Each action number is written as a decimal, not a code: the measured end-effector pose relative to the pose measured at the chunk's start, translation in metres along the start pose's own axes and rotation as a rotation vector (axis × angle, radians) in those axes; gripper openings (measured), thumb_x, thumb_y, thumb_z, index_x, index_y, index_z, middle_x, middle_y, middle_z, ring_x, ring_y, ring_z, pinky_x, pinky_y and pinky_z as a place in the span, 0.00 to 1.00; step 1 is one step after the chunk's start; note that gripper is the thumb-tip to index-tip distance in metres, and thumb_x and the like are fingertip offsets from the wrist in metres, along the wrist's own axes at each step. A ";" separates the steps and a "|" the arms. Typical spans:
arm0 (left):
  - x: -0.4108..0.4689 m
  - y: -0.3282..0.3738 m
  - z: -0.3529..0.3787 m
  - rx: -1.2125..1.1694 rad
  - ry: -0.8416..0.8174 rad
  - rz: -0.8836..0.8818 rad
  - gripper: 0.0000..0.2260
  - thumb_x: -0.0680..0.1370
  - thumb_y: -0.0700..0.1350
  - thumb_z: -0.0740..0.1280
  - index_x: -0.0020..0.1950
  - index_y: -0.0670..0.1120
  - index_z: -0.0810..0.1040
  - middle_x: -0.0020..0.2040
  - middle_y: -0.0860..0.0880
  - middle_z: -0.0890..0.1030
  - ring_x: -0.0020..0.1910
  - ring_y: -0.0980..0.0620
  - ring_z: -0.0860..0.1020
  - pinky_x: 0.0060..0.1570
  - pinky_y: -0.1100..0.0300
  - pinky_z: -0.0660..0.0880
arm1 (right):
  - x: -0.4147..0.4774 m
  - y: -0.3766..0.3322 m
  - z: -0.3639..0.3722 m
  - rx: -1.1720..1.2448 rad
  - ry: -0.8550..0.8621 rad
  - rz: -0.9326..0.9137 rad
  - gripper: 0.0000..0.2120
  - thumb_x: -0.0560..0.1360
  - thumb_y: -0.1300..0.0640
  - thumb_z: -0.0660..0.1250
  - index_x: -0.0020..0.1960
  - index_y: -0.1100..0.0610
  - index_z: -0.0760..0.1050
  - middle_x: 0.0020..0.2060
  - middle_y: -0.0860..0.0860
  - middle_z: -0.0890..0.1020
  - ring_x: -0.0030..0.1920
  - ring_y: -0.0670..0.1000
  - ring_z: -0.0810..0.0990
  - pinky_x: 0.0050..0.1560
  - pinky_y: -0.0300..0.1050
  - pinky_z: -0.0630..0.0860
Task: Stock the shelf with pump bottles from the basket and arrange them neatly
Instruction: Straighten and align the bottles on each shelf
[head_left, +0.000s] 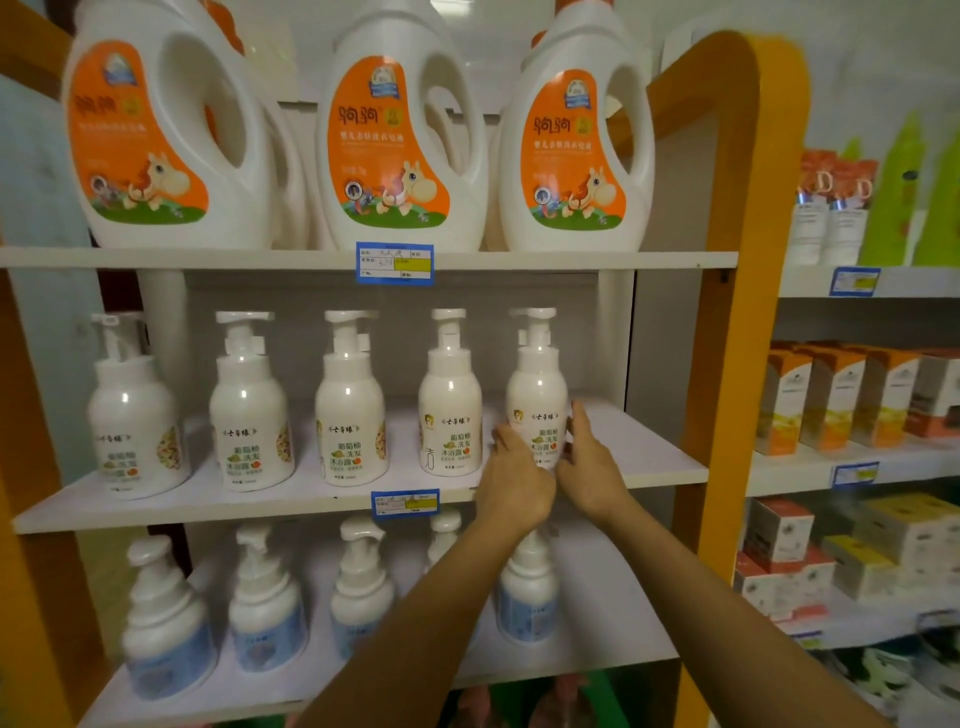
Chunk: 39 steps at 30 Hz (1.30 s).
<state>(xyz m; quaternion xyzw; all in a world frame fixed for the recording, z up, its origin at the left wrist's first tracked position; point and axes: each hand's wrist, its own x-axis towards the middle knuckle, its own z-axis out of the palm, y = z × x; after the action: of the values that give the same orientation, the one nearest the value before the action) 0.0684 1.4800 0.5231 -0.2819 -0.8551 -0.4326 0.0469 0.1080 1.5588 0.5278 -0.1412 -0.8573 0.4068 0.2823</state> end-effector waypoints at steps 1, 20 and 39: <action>0.001 0.000 0.000 0.016 0.001 -0.003 0.30 0.76 0.44 0.61 0.73 0.40 0.50 0.67 0.40 0.70 0.61 0.41 0.74 0.59 0.46 0.74 | -0.001 0.000 0.000 -0.034 0.006 -0.019 0.29 0.76 0.55 0.61 0.73 0.53 0.51 0.65 0.59 0.73 0.63 0.61 0.72 0.63 0.59 0.71; -0.001 -0.008 0.005 0.169 -0.060 0.125 0.30 0.77 0.45 0.56 0.74 0.45 0.44 0.67 0.41 0.71 0.59 0.40 0.74 0.61 0.45 0.72 | 0.007 0.011 -0.003 -0.127 -0.001 0.009 0.36 0.76 0.57 0.60 0.75 0.55 0.41 0.63 0.60 0.73 0.60 0.60 0.74 0.62 0.55 0.72; -0.092 -0.111 -0.063 -0.262 0.568 0.254 0.12 0.72 0.33 0.56 0.47 0.43 0.76 0.44 0.49 0.77 0.46 0.53 0.76 0.50 0.65 0.72 | -0.094 0.002 0.102 0.304 0.292 -0.182 0.11 0.74 0.69 0.59 0.52 0.58 0.74 0.48 0.52 0.77 0.49 0.47 0.76 0.53 0.42 0.74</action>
<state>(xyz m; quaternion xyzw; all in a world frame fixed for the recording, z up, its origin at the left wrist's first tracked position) 0.0767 1.3392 0.4537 -0.2581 -0.7029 -0.5908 0.3002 0.1219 1.4530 0.4396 -0.0764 -0.7452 0.4794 0.4572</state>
